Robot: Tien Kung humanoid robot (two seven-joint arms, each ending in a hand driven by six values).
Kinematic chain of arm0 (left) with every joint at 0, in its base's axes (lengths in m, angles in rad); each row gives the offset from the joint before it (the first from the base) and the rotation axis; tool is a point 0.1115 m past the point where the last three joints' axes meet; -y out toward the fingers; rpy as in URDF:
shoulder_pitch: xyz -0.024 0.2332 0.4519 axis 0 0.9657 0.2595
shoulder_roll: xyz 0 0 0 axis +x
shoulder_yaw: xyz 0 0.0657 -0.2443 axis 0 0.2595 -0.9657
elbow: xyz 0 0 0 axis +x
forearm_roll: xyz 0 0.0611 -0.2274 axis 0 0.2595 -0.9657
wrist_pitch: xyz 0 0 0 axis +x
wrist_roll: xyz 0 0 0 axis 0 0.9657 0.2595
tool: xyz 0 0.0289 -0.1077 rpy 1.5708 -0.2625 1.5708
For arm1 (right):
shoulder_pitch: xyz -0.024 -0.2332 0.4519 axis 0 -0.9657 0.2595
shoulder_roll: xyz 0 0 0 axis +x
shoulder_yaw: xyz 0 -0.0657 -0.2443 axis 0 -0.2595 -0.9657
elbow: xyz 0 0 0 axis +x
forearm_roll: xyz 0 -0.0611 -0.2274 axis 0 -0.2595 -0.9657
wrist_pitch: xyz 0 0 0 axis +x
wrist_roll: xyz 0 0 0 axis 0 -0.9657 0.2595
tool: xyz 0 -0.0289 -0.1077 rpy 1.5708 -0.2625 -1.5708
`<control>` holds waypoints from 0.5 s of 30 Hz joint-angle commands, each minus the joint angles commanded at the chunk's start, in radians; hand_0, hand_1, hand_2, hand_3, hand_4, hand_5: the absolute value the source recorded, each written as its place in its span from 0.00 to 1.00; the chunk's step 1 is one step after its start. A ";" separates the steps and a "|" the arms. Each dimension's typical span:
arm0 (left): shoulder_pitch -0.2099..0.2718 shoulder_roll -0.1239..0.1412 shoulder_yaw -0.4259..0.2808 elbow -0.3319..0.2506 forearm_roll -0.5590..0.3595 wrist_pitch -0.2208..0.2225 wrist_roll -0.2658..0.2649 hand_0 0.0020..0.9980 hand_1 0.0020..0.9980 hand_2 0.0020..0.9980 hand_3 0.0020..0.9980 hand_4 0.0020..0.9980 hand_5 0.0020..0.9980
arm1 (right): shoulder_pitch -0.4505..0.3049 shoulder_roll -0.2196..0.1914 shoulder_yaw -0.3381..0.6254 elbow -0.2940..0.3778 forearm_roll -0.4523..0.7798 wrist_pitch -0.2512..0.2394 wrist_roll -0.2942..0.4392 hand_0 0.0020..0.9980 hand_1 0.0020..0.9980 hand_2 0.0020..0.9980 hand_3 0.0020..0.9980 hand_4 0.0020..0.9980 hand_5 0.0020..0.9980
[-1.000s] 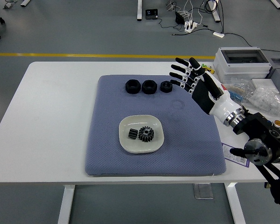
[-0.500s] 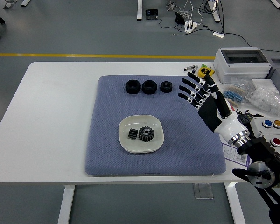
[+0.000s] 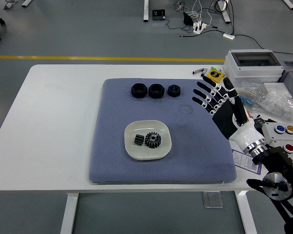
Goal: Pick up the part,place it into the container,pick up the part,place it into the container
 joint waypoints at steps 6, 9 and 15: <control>-0.003 0.002 0.024 0.000 -0.008 -0.008 0.000 0.71 0.64 0.67 0.58 0.62 0.75 | -0.001 0.004 0.001 -0.002 0.002 -0.001 -0.002 0.84 0.81 0.83 0.84 1.00 0.80; -0.002 0.001 0.027 0.000 -0.011 -0.009 0.000 0.71 0.64 0.67 0.58 0.62 0.75 | -0.006 0.005 0.002 -0.002 0.002 -0.001 -0.004 0.84 0.81 0.83 0.83 1.00 0.80; -0.003 0.003 0.035 0.000 -0.030 -0.010 -0.005 0.71 0.64 0.67 0.58 0.62 0.75 | -0.010 0.000 0.008 0.001 0.000 -0.002 -0.008 0.84 0.81 0.83 0.83 1.00 0.80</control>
